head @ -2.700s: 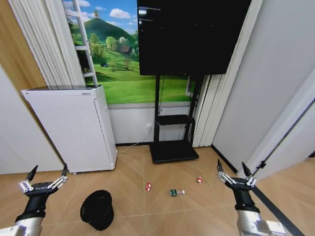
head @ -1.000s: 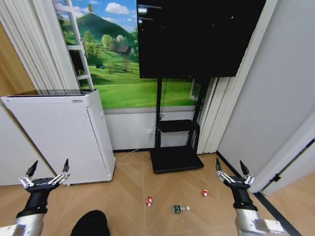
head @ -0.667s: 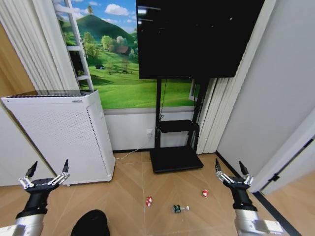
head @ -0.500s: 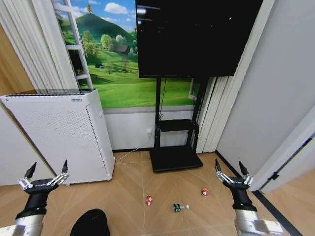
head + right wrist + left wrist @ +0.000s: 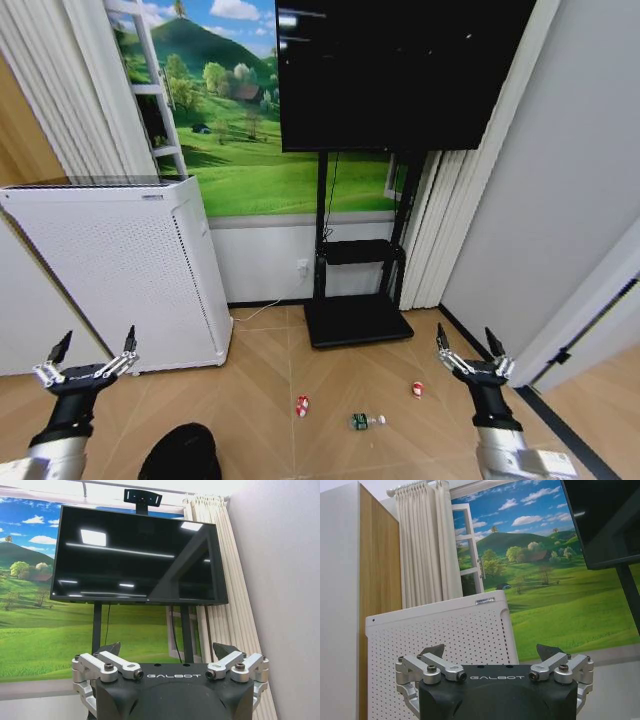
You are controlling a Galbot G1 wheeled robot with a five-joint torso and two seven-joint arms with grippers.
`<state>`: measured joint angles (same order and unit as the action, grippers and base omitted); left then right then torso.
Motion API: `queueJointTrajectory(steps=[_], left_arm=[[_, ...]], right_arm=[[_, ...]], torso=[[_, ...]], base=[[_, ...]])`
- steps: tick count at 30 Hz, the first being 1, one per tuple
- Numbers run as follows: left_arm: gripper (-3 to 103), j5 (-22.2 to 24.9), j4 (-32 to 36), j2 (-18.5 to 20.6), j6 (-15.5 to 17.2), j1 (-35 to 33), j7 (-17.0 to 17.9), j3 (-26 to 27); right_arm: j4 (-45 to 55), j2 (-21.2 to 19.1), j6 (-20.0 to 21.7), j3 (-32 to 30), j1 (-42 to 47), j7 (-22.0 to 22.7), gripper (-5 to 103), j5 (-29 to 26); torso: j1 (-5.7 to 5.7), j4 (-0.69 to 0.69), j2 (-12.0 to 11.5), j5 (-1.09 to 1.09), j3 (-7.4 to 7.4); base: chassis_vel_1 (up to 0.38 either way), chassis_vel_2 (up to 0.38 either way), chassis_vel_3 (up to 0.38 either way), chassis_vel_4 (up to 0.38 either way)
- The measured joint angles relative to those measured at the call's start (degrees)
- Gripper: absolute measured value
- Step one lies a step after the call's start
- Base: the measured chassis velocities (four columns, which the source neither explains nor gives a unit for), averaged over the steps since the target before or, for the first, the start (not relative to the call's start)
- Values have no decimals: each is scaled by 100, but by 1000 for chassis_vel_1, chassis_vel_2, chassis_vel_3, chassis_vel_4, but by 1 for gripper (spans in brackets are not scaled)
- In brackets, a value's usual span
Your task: Pick up the trash bin and place the garbage on the floor into it.
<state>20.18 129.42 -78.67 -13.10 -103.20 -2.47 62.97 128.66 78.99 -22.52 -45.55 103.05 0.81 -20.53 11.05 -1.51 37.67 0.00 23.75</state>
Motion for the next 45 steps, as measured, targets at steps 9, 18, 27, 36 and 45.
queueJointTrajectory(steps=[9,18,27,36,45], left_arm=[[100,-52,-195,-38,169,-58,-92,-211],[100,-80,-532,42,713,-298,-477,-517],[100,-44,-984,513,1224,318,-159,-1146],[100,-11,-1578,759,1134,553,-191,-1528],[100,-153,-1355,438,1150,423,-94,-1710]], right_arm=[[-79,89,-60,136,134,-376,100,265],[-315,119,-36,343,255,-654,100,723],[-490,74,598,189,354,-157,100,705],[-660,370,657,74,513,-101,100,780],[-885,347,701,306,166,113,100,573]], torso=[[-99,-1,-236,0,-136],[-183,0,-442,0,-260],[-287,-1,-702,0,-416],[-362,-1,-896,0,-535],[-451,1,-1129,1,-679]], base=[[0,0,0,0],[0,0,0,0],[0,0,0,0],[0,0,0,0],[0,0,0,0]])
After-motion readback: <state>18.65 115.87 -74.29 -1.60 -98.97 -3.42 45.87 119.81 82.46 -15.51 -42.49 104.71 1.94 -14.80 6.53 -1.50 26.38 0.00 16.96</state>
